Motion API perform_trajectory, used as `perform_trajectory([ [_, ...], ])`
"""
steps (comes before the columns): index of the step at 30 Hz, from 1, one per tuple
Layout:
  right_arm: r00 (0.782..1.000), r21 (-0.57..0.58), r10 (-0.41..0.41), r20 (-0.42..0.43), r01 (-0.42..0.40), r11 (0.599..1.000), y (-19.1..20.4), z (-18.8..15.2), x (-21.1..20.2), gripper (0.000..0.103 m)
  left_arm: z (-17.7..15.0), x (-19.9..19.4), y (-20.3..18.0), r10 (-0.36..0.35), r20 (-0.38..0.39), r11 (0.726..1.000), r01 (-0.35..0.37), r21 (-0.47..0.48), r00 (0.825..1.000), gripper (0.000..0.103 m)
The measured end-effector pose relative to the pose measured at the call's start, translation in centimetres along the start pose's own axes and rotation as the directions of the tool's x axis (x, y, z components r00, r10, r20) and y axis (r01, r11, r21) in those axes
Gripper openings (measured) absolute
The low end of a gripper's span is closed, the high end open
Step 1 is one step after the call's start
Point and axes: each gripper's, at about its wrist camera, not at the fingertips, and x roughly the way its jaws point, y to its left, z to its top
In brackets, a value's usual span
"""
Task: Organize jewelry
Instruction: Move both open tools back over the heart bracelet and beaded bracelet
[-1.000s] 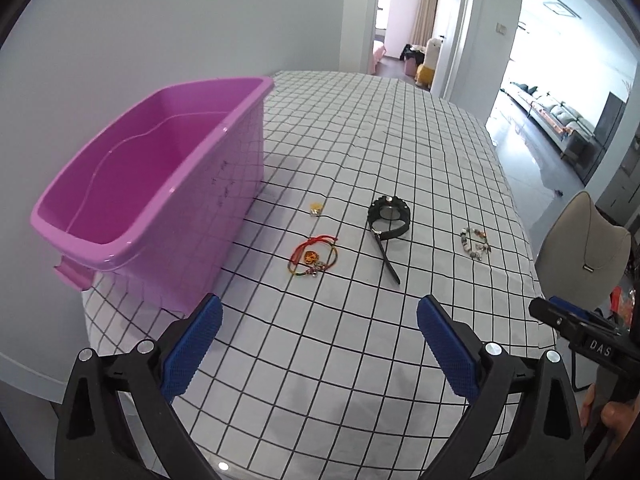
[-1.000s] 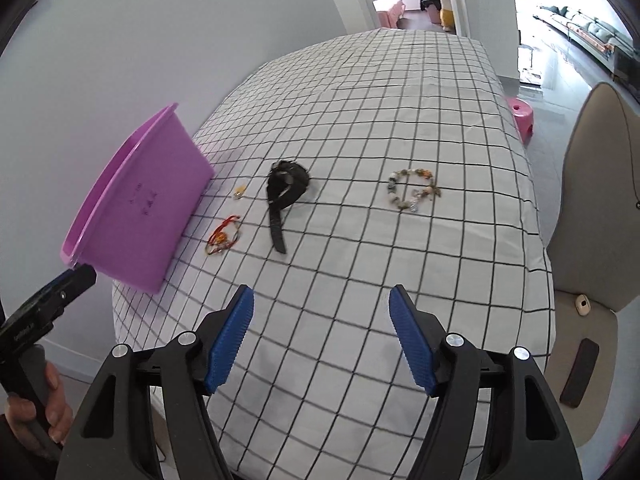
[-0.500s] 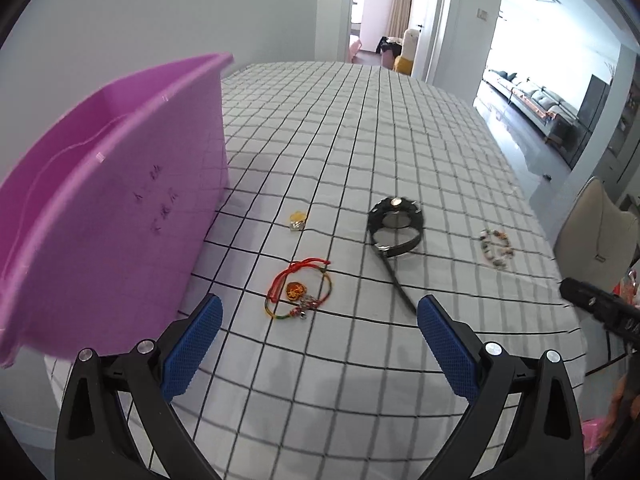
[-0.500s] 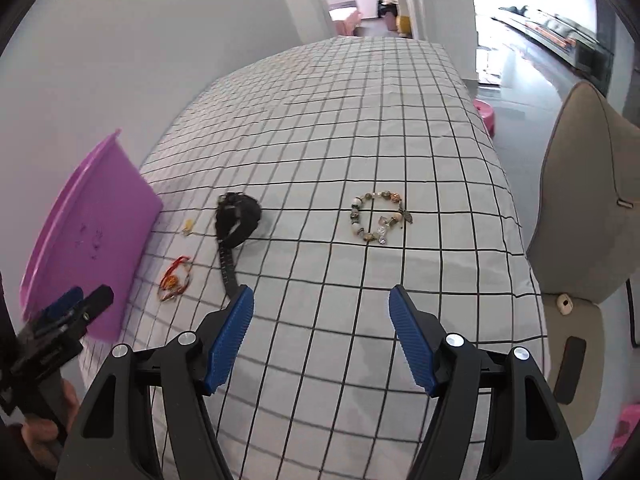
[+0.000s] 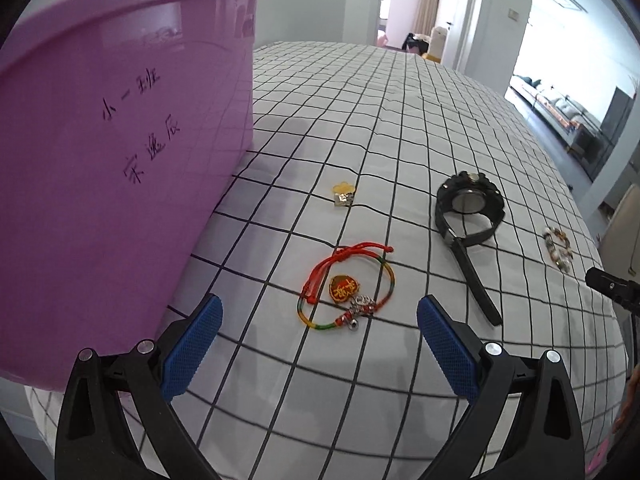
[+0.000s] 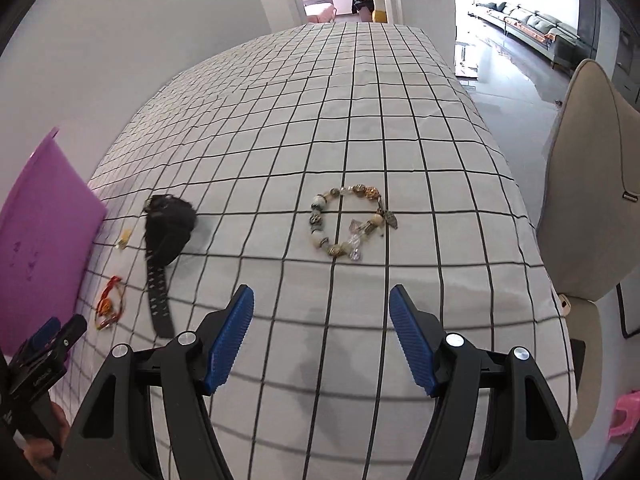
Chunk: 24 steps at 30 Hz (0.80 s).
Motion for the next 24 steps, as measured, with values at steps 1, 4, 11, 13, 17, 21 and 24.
perform_trajectory([
  [1, 1.000, -0.003, 0.000, 0.000, 0.000, 1.000, -0.1, 0.1, 0.3, 0.067, 0.0, 0.2, -0.1, -0.002, 0.007, 1.000, 0.002, -0.003, 1.000, 0.096],
  [4, 1.000, -0.010, -0.001, 0.019, 0.001, 1.000, -0.4, 0.6, 1.3, 0.067, 0.0, 0.8, -0.4, 0.002, 0.022, 1.000, -0.002, 0.003, 1.000, 0.096],
  [11, 0.999, -0.015, -0.005, 0.034, 0.005, 1.000, -0.9, 1.0, 2.8, 0.067, -0.3, 2.6, -0.6, 0.011, 0.016, 1.000, -0.011, 0.003, 1.000, 0.096],
  [13, 0.999, -0.017, -0.007, 0.031, 0.008, 1.000, -1.0, 1.1, 3.2, 0.067, -0.2, 3.0, -0.7, 0.015, 0.006, 1.000, -0.015, 0.003, 1.000, 0.096],
  [17, 0.999, -0.029, -0.019, 0.032, 0.020, 0.999, -1.0, 1.2, 3.8, 0.067, -0.4, 3.5, -0.8, 0.017, -0.007, 1.000, -0.016, 0.006, 1.000, 0.096],
  [21, 0.999, -0.052, -0.031, 0.025, 0.033, 0.998, -0.8, 1.2, 4.4, 0.067, -0.4, 4.1, -1.1, 0.023, -0.025, 0.999, -0.022, 0.023, 0.999, 0.096],
  [24, 0.999, -0.051, -0.037, 0.019, 0.038, 0.998, -0.7, 1.2, 4.8, 0.067, -0.1, 4.5, -1.2, 0.017, -0.036, 1.000, -0.017, 0.020, 0.999, 0.096],
])
